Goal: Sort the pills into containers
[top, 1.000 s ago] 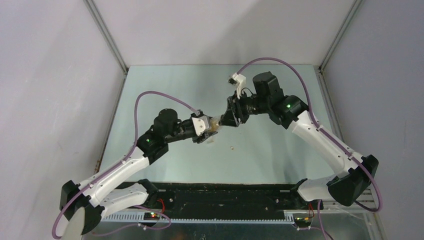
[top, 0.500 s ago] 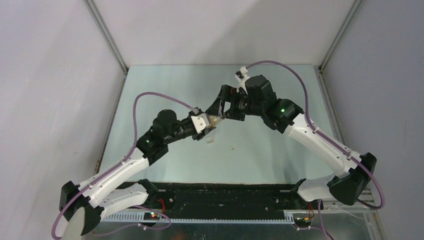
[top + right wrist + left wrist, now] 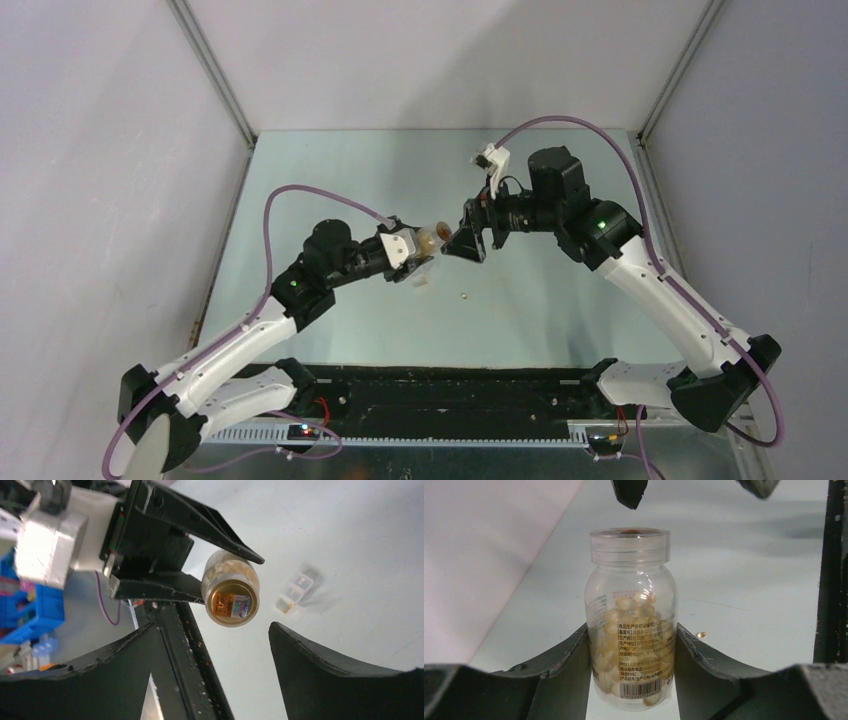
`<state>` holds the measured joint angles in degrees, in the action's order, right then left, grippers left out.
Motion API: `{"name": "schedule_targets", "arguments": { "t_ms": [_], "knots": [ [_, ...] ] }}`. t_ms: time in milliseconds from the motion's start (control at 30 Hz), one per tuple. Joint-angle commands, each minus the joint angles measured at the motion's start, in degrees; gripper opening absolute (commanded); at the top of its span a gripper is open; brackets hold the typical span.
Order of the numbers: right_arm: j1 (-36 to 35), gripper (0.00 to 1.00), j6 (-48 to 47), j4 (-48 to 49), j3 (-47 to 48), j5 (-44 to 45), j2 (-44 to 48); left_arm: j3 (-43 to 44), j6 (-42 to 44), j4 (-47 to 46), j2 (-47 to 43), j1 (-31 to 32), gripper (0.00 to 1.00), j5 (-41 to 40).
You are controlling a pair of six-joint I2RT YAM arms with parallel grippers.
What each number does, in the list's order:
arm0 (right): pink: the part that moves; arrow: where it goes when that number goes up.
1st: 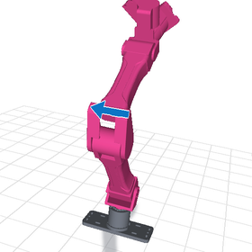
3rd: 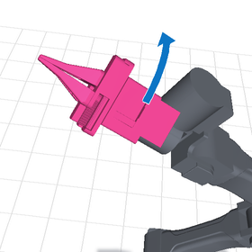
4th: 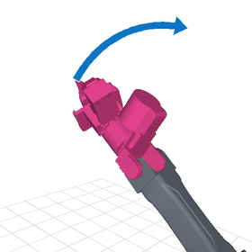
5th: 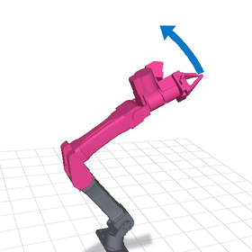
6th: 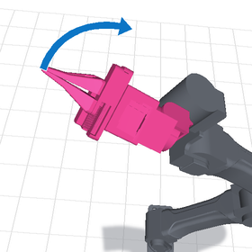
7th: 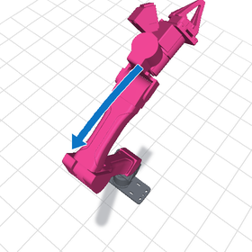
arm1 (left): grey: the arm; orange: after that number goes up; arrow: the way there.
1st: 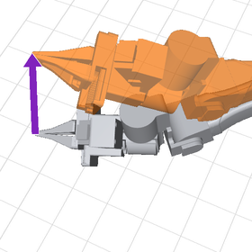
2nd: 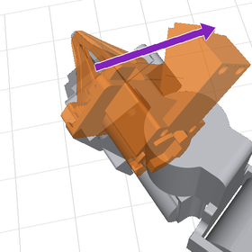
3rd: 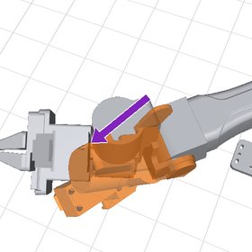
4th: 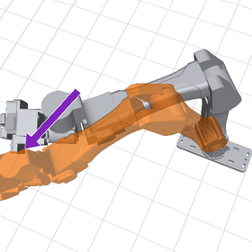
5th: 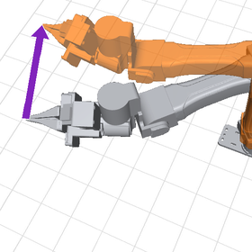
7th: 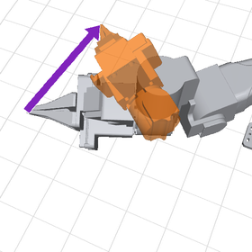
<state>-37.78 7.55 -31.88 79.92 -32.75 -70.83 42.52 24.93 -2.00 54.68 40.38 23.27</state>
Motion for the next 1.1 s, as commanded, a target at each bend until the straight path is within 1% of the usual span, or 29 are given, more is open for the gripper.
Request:
{"name": "schedule_targets", "arguments": {
  "t_ms": [0, 133, 367, 600, 633, 700, 800, 833, 867, 967, 1033, 1067],
  "knots": [
    [-0.43, 0.85, -14.61, -3.94, 0.13, -4.95, -0.05, 0.44, -0.11, -1.43, -1.86, 0.16, 0.0, 3.55],
    [-0.49, 0.81, -16.58, -2.55, 0.11, -4.19, -0.38, 0.88, 0.45, -0.16, -1.94, 0.22, 0.0, 5.46],
    [-1.24, 0.79, -22.34, -1.6, 0.23, -6.13, -1.63, 1.76, 2.59, 1.62, -2.02, 0.22, 0.0, 6.63],
    [-1.55, 0.74, -25.95, -4.39, 2.73, -6.6, -4.4, 2.33, 3.96, 1.6, -1.87, 0.18, 0.0, 6.82],
    [-1.58, 0.73, -26.13, -5.01, 3.34, -6.83, -4.98, 2.42, 4.02, 2.91, -1.86, 0.16, 0.0, 6.85],
    [-1.55, 0.68, -25.76, -5.45, 4.27, -7.79, -5.71, 2.5, 4.4, 3.48, -1.79, 0.19, 0.0, 6.66],
    [-1.59, 0.49, -23.4, -4.37, 4.62, -8.54, -6.25, 2.44, 4.93, 3.53, -1.92, 0.22, 0.0, 5.95],
    [-1.59, 0.47, -22.81, -3.62, 4.63, -8.55, -6.36, 2.41, 5.03, 3.61, -1.94, 0.18, 0.0, 5.7],
    [-1.64, 0.42, -21.41, -3.14, 4.54, -8.47, -6.35, 2.46, 5.28, 3.77, -1.89, 0.21, 0.0, 5.54],
    [-2.36, 0.39, -17.85, -0.88, 4.27, -7.04, -6.54, 2.43, 5.54, 3.53, -1.82, 0.2, 0.0, 4.99],
    [-3.38, 0.36, -13.74, 0.61, 4.2, -4.25, -6.78, 2.25, 5.52, 3.06, -1.71, 0.18, 0.0, 3.9],
    [-4.2, 0.35, -8.42, 2.4, 4.22, -1.15, -7.13, 2.07, 5.5, 2.59, -1.6, 0.2, 0.0, 3.28]
  ]
}}
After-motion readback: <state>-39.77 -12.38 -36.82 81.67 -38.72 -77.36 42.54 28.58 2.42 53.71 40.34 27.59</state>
